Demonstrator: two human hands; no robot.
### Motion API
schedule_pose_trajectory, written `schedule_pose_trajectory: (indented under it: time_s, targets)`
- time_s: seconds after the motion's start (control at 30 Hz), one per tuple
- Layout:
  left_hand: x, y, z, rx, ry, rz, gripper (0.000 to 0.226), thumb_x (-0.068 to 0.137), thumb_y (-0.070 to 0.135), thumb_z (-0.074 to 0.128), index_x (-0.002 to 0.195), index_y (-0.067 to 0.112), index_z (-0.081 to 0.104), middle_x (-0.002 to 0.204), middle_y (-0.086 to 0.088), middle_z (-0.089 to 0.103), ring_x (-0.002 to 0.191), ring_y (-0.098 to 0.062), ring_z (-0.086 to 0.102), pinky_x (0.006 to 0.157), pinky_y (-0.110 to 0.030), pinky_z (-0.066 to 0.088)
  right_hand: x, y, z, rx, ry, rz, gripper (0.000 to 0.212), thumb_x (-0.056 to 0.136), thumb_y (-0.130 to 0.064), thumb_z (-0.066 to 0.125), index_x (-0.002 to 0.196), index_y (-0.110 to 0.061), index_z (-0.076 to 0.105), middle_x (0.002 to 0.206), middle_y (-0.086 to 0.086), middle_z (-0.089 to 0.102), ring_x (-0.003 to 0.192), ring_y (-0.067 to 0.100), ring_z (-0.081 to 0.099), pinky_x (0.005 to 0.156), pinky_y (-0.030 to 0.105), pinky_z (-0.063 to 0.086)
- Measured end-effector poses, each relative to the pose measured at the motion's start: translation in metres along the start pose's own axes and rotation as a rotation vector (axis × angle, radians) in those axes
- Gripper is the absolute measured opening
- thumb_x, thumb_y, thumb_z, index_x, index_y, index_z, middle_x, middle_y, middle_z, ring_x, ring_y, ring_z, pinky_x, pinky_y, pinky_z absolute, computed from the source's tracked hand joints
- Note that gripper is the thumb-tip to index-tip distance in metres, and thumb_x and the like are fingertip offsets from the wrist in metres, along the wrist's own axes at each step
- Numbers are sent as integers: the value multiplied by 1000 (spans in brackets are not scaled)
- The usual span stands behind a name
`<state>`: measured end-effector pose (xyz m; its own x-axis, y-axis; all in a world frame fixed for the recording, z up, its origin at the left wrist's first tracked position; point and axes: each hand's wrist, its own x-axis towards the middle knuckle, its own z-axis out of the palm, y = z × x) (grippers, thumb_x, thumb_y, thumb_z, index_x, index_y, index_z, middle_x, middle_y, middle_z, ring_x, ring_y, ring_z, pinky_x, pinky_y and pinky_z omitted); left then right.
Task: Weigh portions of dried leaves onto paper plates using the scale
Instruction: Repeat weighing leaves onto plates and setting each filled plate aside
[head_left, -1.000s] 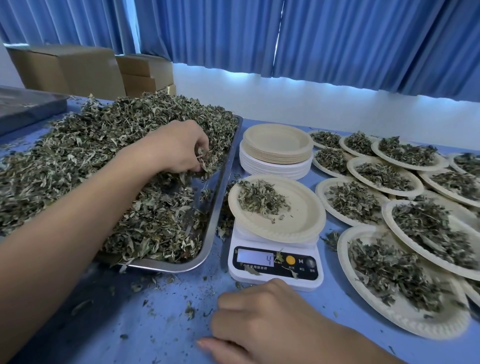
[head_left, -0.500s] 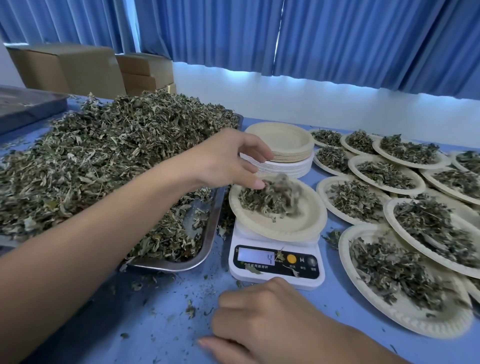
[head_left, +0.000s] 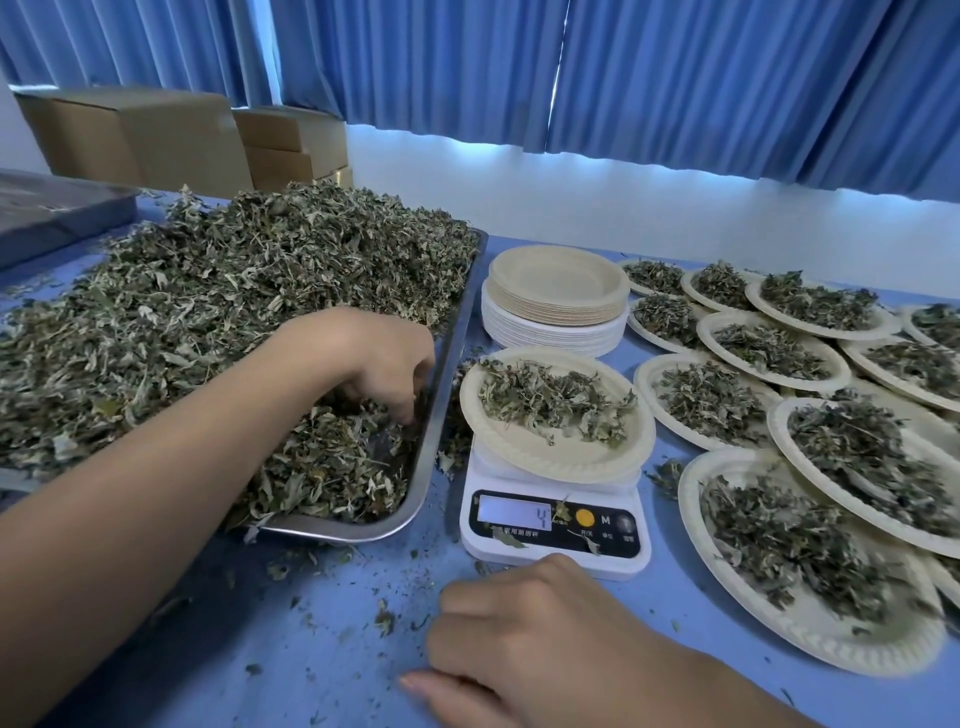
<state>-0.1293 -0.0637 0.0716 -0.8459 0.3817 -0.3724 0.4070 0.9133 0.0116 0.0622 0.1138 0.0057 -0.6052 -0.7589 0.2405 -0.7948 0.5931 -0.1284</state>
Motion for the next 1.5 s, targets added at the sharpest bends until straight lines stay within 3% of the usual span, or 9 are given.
schedule_pose_trajectory:
  time_s: [0.13, 0.27, 0.47, 0.67, 0.8, 1.03, 1.17, 1.37, 1.5]
  targets:
    - [-8, 1, -6, -37, -80, 86, 17, 81, 24, 76, 88, 12, 66, 80, -12, 71, 63, -26, 65, 59, -34, 52, -1, 0, 1, -5, 15, -5, 37, 108, -46, 44, 75, -30, 42, 71, -7, 33, 60, 16, 37, 51, 38, 42]
    - [-19, 3, -11, -79, -199, 131, 18, 81, 25, 81, 89, 13, 71, 87, -5, 70, 73, -20, 67, 72, -37, 61, 0, 0, 0, -3, 43, -15, 36, 108, -44, 46, 77, -32, 34, 71, -8, 29, 57, 15, 36, 49, 36, 39]
    - [-25, 6, -11, -70, -255, 140, 31, 69, 30, 91, 87, 11, 74, 76, 7, 70, 75, -13, 65, 84, -46, 61, 0, 0, 2, 26, -65, 23, 45, 110, -49, 35, 77, -24, 55, 73, -6, 39, 63, 17, 41, 56, 41, 42]
    - [-17, 9, -1, -18, -262, 80, 28, 70, 24, 91, 84, 8, 74, 73, 0, 67, 71, -28, 62, 68, -38, 54, 2, -1, 0, 19, -1, 5, 37, 109, -45, 42, 75, -31, 42, 72, -8, 32, 59, 16, 39, 52, 39, 40]
    - [-13, 9, 2, -9, -226, 64, 18, 72, 16, 89, 80, 7, 75, 70, 2, 66, 85, -34, 73, 66, -39, 62, 2, -2, -1, 9, 7, -6, 35, 109, -45, 44, 77, -33, 34, 70, -7, 32, 57, 16, 37, 51, 38, 39]
    - [-11, -2, -5, -189, -108, 34, 9, 82, -5, 76, 90, -3, 72, 84, -6, 68, 80, -27, 70, 59, -29, 61, 2, -2, -3, 19, 10, -15, 36, 108, -44, 47, 76, -33, 34, 70, -8, 30, 57, 15, 35, 51, 38, 40]
    - [-20, -16, -21, -316, 37, 71, 5, 82, 1, 78, 82, 4, 74, 76, -4, 73, 70, -19, 73, 59, -22, 57, 2, 0, -3, 32, 26, -18, 37, 107, -43, 49, 76, -33, 32, 69, -8, 29, 56, 15, 34, 50, 38, 41]
    - [-19, 19, -19, -911, 342, 300, 17, 79, 7, 82, 95, 8, 76, 83, -2, 77, 76, -16, 76, 65, -23, 60, 2, 0, 0, 20, 43, -33, 34, 107, -42, 49, 79, -35, 31, 71, -10, 27, 56, 14, 36, 49, 33, 39]
    - [-16, 29, -14, -874, 399, 377, 11, 88, 21, 77, 98, 16, 76, 88, 3, 77, 79, -8, 74, 65, -21, 59, 2, 0, -1, 28, 66, -35, 37, 106, -41, 52, 77, -34, 30, 70, -9, 25, 55, 13, 33, 48, 34, 38]
